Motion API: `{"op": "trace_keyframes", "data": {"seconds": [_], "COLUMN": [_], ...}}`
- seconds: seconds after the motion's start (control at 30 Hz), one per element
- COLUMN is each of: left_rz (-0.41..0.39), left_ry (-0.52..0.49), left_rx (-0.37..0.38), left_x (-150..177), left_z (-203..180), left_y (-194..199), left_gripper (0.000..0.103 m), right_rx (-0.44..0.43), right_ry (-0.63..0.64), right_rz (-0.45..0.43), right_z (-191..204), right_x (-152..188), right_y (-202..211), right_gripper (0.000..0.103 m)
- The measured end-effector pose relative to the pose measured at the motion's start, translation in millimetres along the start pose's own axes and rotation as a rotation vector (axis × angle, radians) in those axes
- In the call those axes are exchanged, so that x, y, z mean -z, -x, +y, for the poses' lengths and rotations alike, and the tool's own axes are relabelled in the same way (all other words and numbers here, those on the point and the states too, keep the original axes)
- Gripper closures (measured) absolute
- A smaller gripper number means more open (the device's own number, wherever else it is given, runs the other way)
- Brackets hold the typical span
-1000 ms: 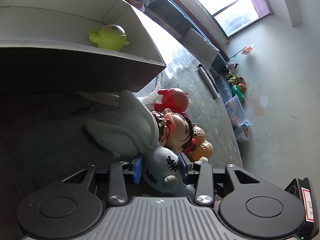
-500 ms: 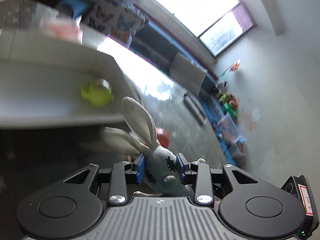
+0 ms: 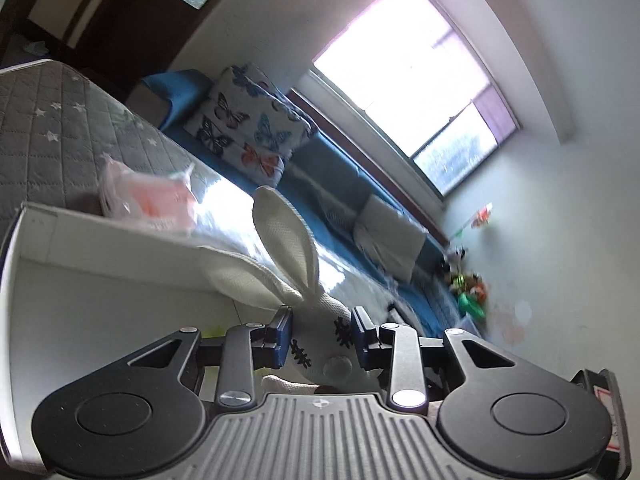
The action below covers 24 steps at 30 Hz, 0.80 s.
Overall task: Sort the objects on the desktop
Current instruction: 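Lift the white bunny plush with the left gripper toward the box, then lower the bunny into the white box and open the left gripper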
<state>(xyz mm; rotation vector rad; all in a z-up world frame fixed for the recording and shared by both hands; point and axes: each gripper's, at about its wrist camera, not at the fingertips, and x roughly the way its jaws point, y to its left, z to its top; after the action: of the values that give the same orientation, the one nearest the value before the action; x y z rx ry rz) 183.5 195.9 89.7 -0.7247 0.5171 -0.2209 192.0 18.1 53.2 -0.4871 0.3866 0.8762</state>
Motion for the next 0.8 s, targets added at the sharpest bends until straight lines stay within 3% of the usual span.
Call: {"op": "trace_keyframes", "data": {"seconds": [0.2, 0.4, 0.53, 0.8], "left_rz": [-0.014, 0.038, 0.064, 0.094], "left_ry": [0.055, 0.108, 0.126, 0.140], "left_rx": [-0.042, -0.101, -0.138, -0.174], "left_x": [-10.2, 1.2, 6.9, 14.9], "left_z": [34.2, 66.1, 79.9, 87.4], "left_y": [-19.3, -36.9, -48.4, -55.6], "left_gripper": [0.071, 0.071, 0.076, 0.075], "right_rx": [-0.025, -0.076, -0.094, -0.099], "right_ry": [0.002, -0.009, -0.032, -0.100], "right_rz": [0.044, 0.128, 0.171, 0.204], "right_z": [-10.3, -6.8, -7.9, -16.6], "right_x": [-2.1, 12.5, 21.3, 33.8], "right_y": [-42.2, -79.9, -94.6, -100.9], "right_gripper": [0.073, 0.073, 0.072, 0.069]}}
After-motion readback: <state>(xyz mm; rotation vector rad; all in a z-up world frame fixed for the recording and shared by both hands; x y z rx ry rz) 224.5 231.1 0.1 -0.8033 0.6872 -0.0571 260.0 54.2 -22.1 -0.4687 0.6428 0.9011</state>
